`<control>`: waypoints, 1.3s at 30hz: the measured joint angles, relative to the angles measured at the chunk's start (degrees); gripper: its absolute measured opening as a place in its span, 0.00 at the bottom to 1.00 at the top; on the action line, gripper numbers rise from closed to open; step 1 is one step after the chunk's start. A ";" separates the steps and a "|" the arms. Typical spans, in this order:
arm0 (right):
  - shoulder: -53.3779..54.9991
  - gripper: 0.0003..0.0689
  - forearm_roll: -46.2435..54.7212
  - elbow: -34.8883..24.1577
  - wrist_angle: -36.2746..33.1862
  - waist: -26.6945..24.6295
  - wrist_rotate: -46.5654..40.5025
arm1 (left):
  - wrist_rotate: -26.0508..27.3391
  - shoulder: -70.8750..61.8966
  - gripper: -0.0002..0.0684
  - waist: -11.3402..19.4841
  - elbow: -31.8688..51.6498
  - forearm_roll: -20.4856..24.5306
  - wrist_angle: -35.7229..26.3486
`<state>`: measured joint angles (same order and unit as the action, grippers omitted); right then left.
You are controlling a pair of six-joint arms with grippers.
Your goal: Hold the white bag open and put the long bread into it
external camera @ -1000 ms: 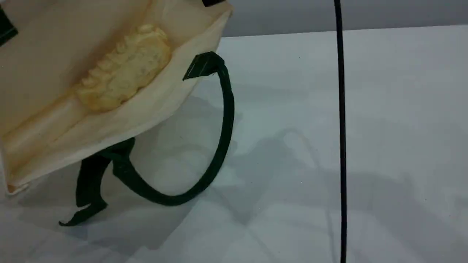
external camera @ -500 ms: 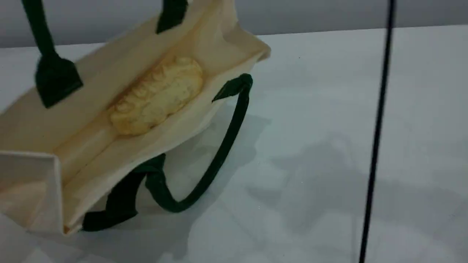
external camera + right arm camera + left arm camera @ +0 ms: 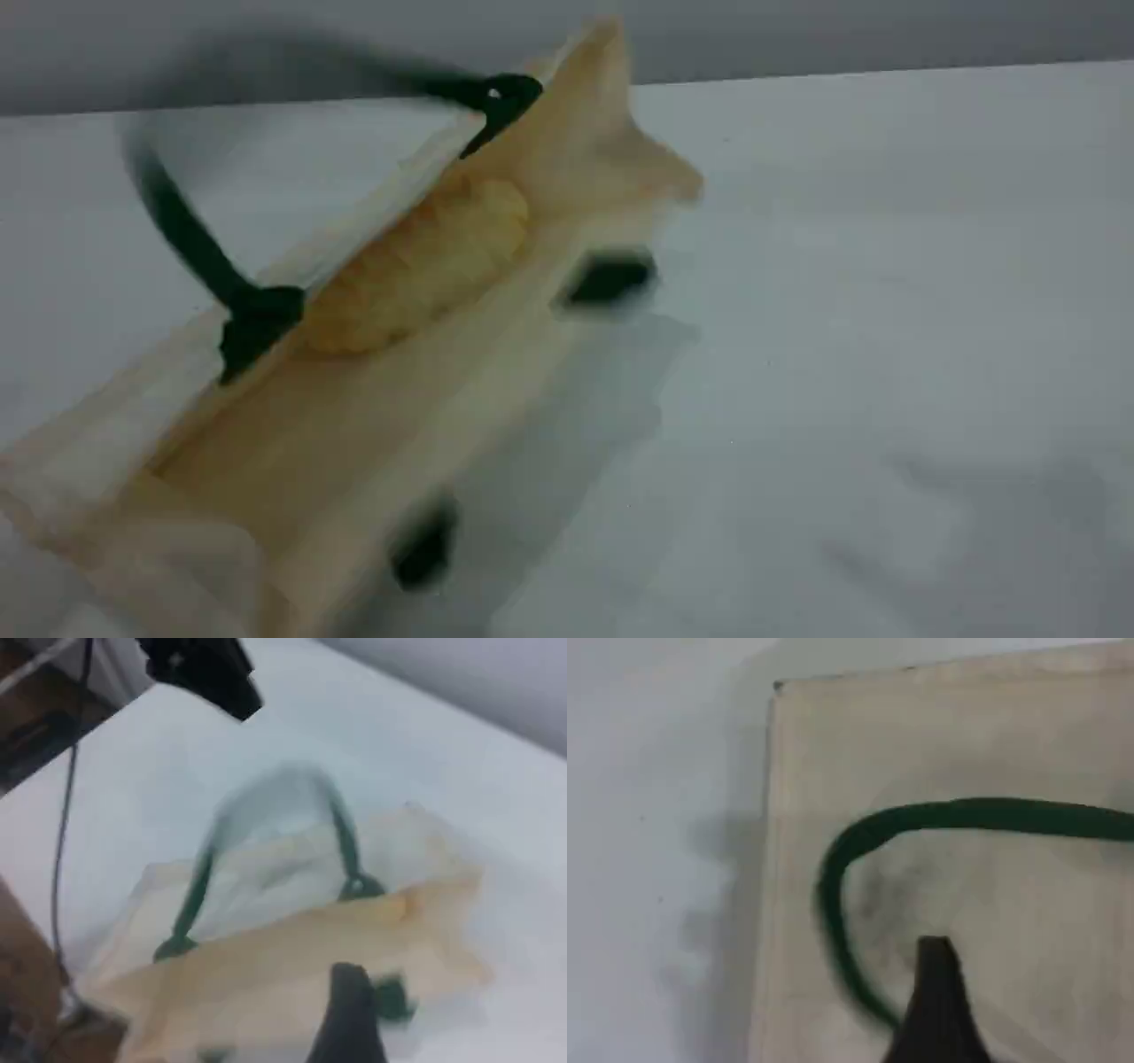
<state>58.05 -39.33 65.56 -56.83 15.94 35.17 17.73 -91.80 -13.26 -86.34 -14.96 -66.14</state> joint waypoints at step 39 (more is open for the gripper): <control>-50.11 0.74 30.04 -20.50 -13.12 0.05 -32.19 | -1.62 44.39 0.78 0.00 16.05 -0.46 -3.75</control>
<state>7.94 -9.29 45.06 -69.95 15.99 2.99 16.12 -47.41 -13.26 -70.29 -15.42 -69.89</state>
